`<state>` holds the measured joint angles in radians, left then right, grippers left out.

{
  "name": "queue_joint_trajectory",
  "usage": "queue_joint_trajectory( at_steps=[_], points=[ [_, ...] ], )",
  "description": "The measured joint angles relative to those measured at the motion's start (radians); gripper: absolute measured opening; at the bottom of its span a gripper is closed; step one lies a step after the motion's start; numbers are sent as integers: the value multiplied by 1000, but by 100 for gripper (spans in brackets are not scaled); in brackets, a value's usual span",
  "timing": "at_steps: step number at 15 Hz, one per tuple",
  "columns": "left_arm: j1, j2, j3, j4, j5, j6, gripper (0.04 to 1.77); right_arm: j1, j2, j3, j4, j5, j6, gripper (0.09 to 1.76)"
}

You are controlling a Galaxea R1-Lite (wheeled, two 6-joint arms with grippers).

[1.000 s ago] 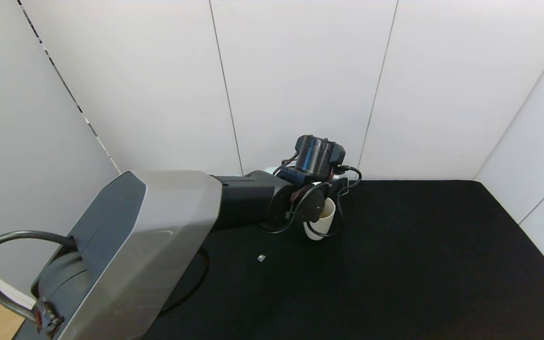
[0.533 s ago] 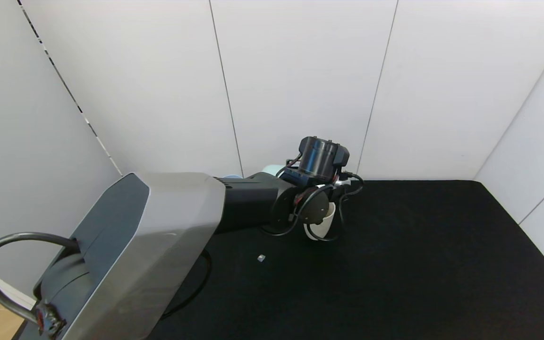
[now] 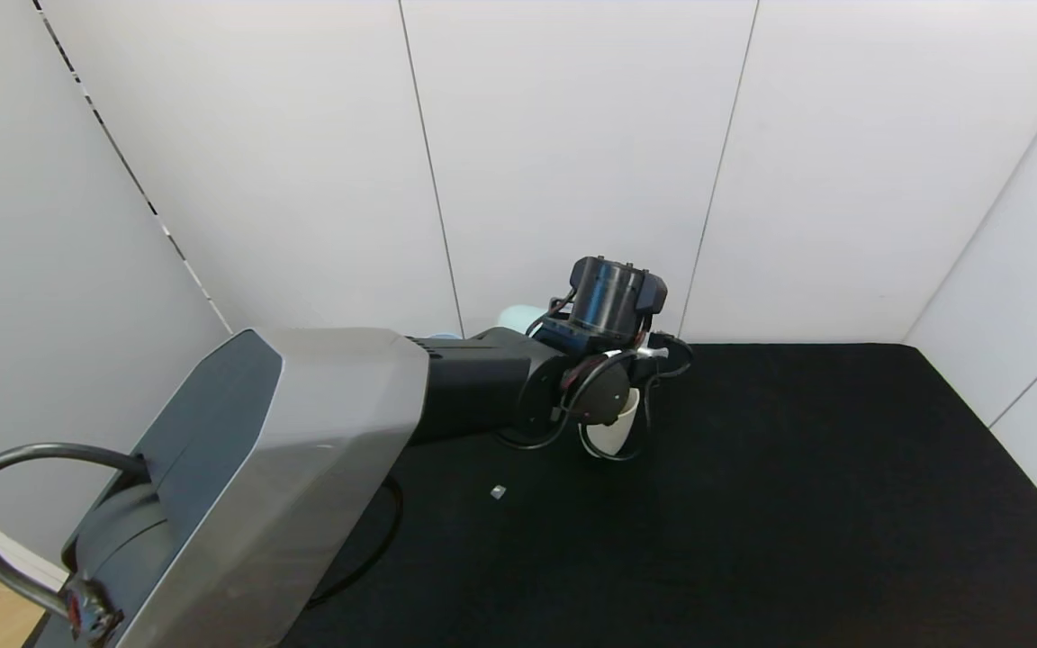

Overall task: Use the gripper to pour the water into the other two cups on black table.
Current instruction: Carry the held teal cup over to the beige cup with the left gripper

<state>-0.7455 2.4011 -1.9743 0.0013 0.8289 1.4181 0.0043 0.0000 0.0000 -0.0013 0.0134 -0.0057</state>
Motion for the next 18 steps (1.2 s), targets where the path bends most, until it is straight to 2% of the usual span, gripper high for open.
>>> queue_joint_trajectory(
  at_steps=[3, 11, 13, 18],
  points=[
    [1, 2, 0, -62, 1, 59, 119, 0, 0, 0, 0, 0, 0, 171],
    [0, 0, 2, -66, -1, 47, 119, 0, 0, 0, 0, 0, 0, 171],
    [0, -3, 4, -66, -1, 19, 119, 0, 0, 0, 0, 0, 0, 171],
    [1, -21, 68, -56, -9, -145, 119, 0, 0, 0, 0, 0, 0, 171]
  ],
)
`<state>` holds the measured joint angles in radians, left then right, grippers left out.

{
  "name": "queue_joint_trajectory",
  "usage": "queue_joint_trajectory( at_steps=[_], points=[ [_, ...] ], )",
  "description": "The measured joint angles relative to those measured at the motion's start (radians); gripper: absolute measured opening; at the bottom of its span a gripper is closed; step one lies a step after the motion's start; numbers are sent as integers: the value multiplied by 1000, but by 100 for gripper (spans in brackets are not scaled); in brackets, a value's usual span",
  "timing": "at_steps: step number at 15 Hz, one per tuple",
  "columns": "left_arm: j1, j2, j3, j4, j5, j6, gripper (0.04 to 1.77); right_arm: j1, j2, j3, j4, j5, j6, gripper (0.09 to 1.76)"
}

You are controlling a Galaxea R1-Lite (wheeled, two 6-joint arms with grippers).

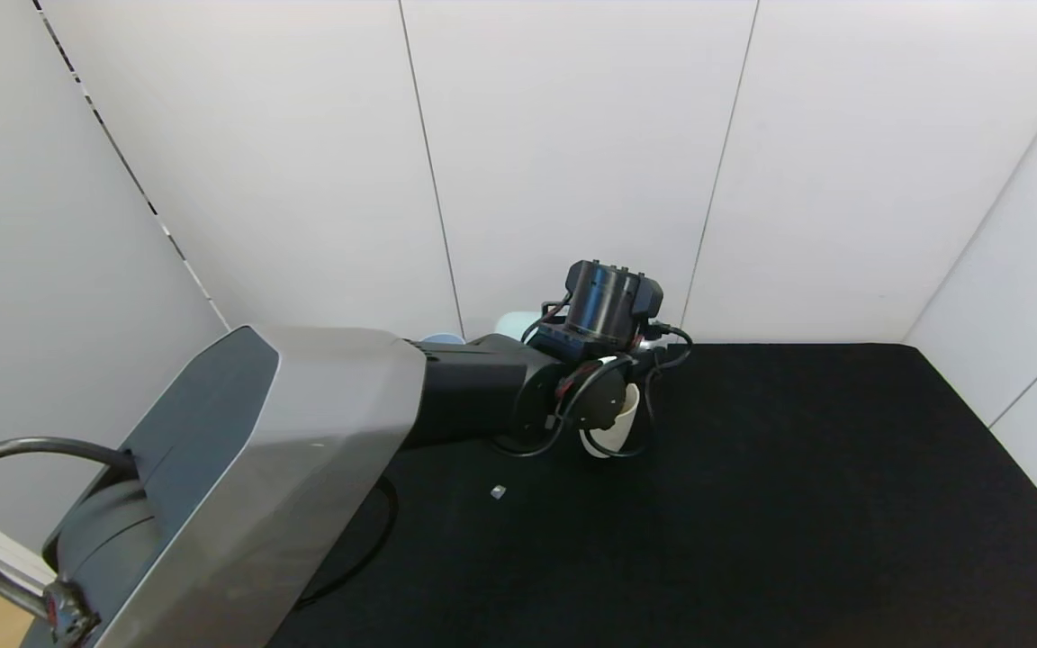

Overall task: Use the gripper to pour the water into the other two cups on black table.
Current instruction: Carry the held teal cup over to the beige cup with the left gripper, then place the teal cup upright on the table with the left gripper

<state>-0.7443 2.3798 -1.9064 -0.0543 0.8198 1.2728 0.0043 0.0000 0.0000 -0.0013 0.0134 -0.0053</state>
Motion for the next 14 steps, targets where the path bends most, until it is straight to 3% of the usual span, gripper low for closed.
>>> queue_joint_trajectory(
  at_steps=[5, 10, 14],
  points=[
    [22, -50, 78, 5, -26, -264, 119, 0, 0, 0, 0, 0, 0, 171],
    [64, -147, 216, 4, -120, -569, 119, 0, 0, 0, 0, 0, 1, 171],
    [96, -251, 383, -2, -216, -846, 119, 0, 0, 0, 0, 0, 0, 171]
  ],
)
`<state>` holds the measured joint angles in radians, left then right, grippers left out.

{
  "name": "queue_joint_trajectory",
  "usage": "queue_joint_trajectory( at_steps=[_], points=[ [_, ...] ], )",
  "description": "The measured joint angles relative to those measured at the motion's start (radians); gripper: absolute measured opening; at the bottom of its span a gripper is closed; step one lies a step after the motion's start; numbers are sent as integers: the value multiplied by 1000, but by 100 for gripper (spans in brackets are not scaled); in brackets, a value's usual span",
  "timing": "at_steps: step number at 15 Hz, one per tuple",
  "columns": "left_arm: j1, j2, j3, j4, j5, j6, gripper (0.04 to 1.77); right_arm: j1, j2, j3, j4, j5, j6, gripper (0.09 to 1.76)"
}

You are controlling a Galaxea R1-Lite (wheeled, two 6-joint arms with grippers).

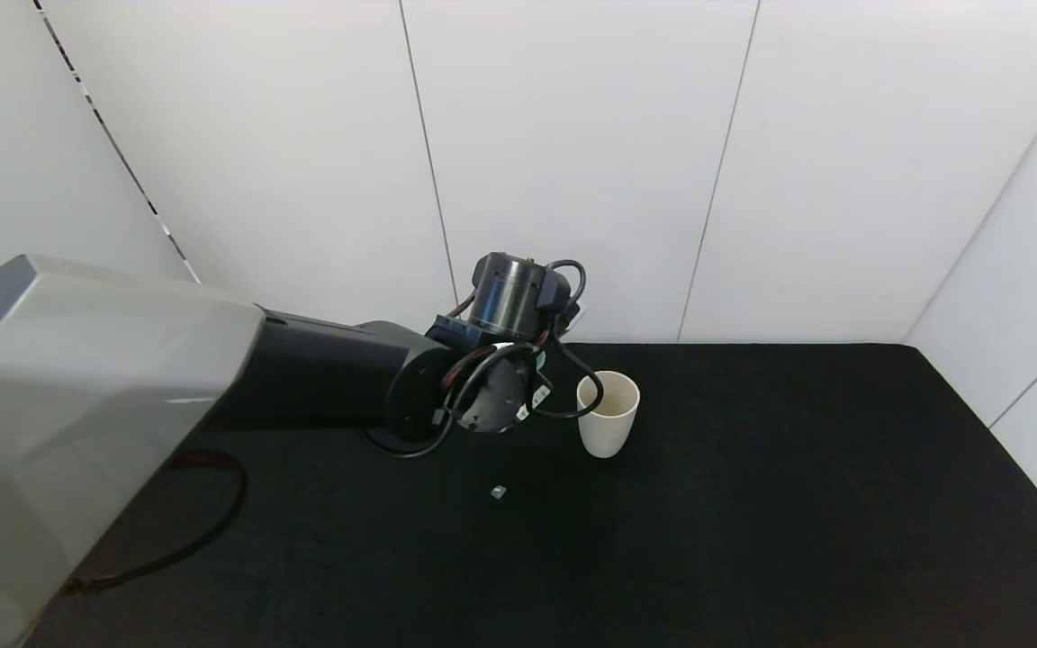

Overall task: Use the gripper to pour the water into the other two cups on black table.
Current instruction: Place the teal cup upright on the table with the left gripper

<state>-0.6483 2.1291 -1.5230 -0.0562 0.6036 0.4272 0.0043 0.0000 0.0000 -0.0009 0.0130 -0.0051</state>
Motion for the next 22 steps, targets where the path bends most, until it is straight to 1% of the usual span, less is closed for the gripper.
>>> queue_joint_trajectory(
  at_steps=[2, 4, 6, 9, 12, 13, 15, 18, 22],
  points=[
    [2, -53, 104, -11, -45, -144, 119, 0, 0, 0, 0, 0, 0, 171],
    [-4, -108, 218, -60, -71, -287, 119, 0, 0, 0, 0, 0, 0, 171],
    [-27, -155, 346, -167, -77, -385, 119, 0, 0, 0, 0, 0, 0, 171],
    [-63, -203, 557, -388, -78, -475, 119, 0, 0, 0, 0, 0, 0, 171],
    [-93, -222, 751, -647, -75, -511, 119, 0, 0, 0, -1, 0, 0, 171],
    [-100, -222, 804, -717, -73, -520, 119, 0, 0, 0, 0, 0, 0, 171],
    [-109, -210, 885, -799, -72, -543, 119, 0, 0, 0, 0, 0, 0, 171],
    [-120, -173, 953, -896, -71, -580, 119, 0, 0, 0, 0, 0, -1, 171],
    [-129, -123, 1004, -1017, -74, -584, 119, 0, 0, 0, 0, 0, 0, 171]
  ],
)
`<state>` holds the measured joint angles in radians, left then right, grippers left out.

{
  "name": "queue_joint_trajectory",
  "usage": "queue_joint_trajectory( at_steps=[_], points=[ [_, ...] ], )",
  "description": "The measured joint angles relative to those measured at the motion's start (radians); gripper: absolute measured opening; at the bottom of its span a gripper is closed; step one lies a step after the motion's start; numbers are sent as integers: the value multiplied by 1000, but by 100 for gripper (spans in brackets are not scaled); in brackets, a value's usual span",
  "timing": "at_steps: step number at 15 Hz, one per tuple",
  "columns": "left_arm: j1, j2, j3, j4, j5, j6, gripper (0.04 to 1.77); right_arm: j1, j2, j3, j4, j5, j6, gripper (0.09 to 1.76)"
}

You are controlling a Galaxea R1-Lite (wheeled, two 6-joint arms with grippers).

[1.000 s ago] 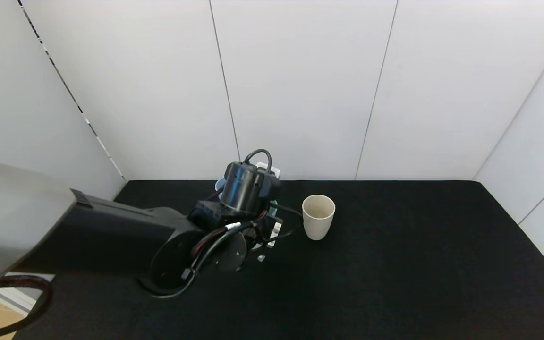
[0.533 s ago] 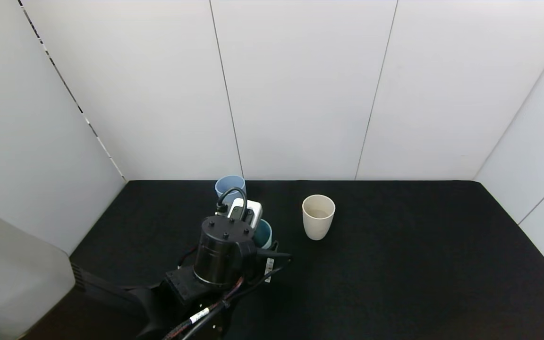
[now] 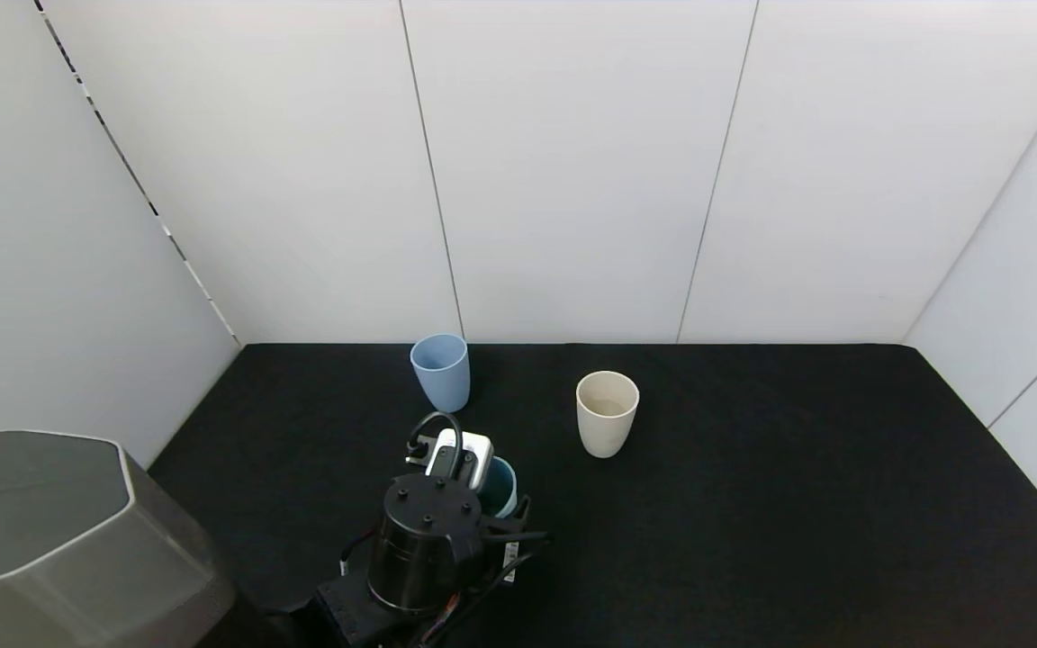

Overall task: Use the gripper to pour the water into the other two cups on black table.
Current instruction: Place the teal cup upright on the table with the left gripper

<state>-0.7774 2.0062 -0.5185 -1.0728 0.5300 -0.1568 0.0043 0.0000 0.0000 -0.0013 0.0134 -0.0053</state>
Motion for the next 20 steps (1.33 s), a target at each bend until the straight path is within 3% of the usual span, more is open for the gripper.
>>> queue_joint_trajectory(
  at_steps=[20],
  points=[
    [-4, 105, 29, -76, 3, 1, 119, 0, 0, 0, 0, 0, 0, 171]
  ],
)
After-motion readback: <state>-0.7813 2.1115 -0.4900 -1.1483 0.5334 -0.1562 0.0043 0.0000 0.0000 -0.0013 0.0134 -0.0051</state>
